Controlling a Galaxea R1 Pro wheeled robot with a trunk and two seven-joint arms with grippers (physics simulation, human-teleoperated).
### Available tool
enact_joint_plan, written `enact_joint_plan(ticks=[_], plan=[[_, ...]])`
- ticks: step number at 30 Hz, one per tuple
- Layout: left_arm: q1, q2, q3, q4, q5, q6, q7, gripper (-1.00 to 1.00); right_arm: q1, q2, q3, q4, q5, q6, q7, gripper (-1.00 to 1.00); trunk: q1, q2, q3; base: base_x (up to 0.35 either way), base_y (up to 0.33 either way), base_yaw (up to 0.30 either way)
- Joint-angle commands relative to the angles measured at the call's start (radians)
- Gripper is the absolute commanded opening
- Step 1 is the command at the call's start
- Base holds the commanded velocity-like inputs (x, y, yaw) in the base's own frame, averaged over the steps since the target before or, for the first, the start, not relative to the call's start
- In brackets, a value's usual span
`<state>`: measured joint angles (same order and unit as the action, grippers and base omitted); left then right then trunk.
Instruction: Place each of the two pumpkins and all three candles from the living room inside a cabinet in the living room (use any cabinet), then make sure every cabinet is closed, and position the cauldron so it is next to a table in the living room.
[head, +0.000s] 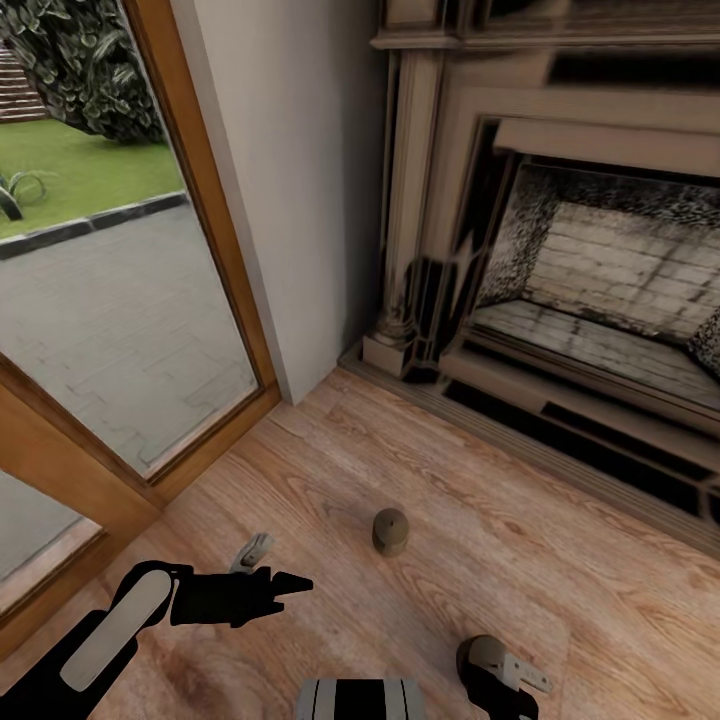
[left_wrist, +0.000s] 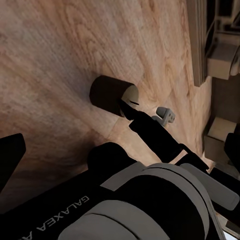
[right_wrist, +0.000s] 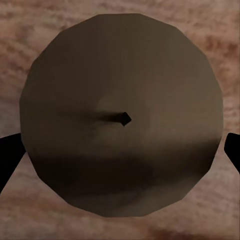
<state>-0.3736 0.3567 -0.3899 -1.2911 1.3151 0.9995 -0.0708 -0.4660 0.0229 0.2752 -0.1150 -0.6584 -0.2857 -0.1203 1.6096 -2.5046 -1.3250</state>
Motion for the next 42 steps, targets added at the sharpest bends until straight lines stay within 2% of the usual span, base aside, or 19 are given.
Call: enact_joint_plan(ticks=[1,10,13,23,24,42], plan=[[-0.001,0.001,-0.001,0.0,-0.007,0.001,-0.007,1.0,0.0,0.0,0.009,0.0,-0.006,-0.003,-0.005,1.0,0.0,0.0,-0.001,0.0,0.0,0.0],[-0.001,0.001,-0.001,-0.001,-0.007,0.001,-0.007,1.0,0.0,0.0,0.009,0.0,-0.006,-0.003,-0.005,1.0,0.0,0.0,-0.001,0.0,0.0,0.0],[-0.001,0.002,-0.001,-0.001,-0.007,0.001,-0.007,1.0,0.0,0.0,0.009,0.0,-0.006,-0.003,-0.005,1.0,0.001,-0.001,-0.012,0.0,0.0,0.0],[-0.001,0.002,-0.001,0.0,-0.007,0.001,-0.007,1.0,0.0,0.0,0.009,0.0,-0.006,-0.003,-0.005,1.0,0.001,-0.001,-0.012,0.0,0.0,0.0],[-0.001,0.002,-0.001,0.0,-0.007,0.001,-0.007,1.0,0.0,0.0,0.008,0.0,-0.006,-0.003,-0.005,-1.0,0.001,-0.001,-0.012,0.0,0.0,0.0],[-0.001,0.002,-0.001,0.001,-0.007,0.001,-0.007,1.0,0.0,0.0,0.009,0.0,-0.006,-0.003,-0.005,-1.0,0.001,-0.001,-0.012,0.0,0.0,0.0]])
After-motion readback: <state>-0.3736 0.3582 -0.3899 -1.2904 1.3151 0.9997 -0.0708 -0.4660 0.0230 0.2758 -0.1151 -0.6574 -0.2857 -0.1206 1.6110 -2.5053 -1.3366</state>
